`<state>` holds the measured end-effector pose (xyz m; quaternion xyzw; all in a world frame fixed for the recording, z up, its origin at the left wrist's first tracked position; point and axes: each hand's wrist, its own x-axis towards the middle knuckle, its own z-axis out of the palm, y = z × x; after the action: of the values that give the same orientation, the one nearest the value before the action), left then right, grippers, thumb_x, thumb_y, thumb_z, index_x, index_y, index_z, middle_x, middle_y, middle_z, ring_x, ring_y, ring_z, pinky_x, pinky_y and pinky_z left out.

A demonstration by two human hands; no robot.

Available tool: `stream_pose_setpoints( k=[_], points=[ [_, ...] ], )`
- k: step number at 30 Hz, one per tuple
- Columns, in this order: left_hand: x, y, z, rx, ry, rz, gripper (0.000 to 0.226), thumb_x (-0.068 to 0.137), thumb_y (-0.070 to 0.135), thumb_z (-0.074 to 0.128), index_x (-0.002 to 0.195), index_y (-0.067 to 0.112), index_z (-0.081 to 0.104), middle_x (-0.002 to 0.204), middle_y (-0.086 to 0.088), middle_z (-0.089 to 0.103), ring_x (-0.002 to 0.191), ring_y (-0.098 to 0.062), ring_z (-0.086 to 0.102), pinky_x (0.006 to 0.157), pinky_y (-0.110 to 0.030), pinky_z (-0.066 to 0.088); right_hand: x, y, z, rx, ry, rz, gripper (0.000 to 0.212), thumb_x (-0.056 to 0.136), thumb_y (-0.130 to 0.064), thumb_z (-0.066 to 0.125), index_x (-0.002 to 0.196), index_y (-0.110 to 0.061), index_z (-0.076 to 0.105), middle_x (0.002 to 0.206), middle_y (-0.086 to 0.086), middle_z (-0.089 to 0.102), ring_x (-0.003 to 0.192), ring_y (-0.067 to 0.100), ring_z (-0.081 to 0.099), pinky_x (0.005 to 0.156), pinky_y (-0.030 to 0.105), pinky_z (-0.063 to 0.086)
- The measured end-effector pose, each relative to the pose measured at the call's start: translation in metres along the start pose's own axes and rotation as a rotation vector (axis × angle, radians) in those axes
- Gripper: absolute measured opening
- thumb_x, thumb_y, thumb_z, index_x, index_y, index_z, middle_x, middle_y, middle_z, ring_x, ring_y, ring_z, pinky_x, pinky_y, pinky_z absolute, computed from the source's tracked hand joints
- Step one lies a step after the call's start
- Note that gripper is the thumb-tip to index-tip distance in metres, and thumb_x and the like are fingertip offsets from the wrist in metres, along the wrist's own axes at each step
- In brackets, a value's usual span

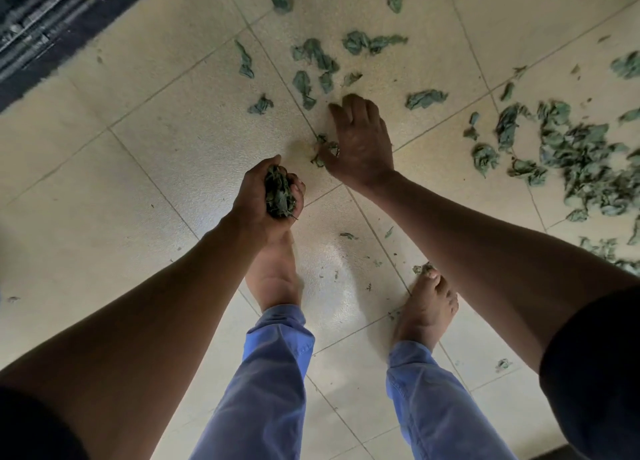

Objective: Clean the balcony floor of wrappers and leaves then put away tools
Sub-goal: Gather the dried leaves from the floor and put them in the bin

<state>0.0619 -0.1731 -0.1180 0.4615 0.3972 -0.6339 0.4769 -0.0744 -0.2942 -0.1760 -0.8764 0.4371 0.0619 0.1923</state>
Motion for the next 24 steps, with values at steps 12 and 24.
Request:
stream_pose_setpoints(
  k=[12,24],
  points=[
    [-0.002,0.005,-0.013,0.015,0.015,-0.002,0.034,0.097,0.032,0.065,0.069,0.016,0.054,0.072,-0.001,0.056,0.065,-0.013,0.060,0.049,-0.019,0.052,0.029,0.002,-0.009,-0.059,-0.004,-0.028,0.071,0.092,-0.051,0.052,0.143,-0.002,0.045,0.148,0.022,0.044,0.139,0.036,0.042,0.110,0.044,0.045],
    [-0.002,0.000,-0.008,-0.015,0.012,-0.017,0.034,0.097,0.031,0.065,0.069,0.016,0.054,0.068,-0.001,0.056,0.064,-0.013,0.060,0.048,-0.018,0.051,-0.044,-0.016,0.013,-0.199,-0.118,-0.192,0.063,0.082,-0.018,0.065,0.143,-0.014,0.049,0.146,0.018,0.045,0.133,0.038,0.044,0.102,0.051,0.044]
  ],
)
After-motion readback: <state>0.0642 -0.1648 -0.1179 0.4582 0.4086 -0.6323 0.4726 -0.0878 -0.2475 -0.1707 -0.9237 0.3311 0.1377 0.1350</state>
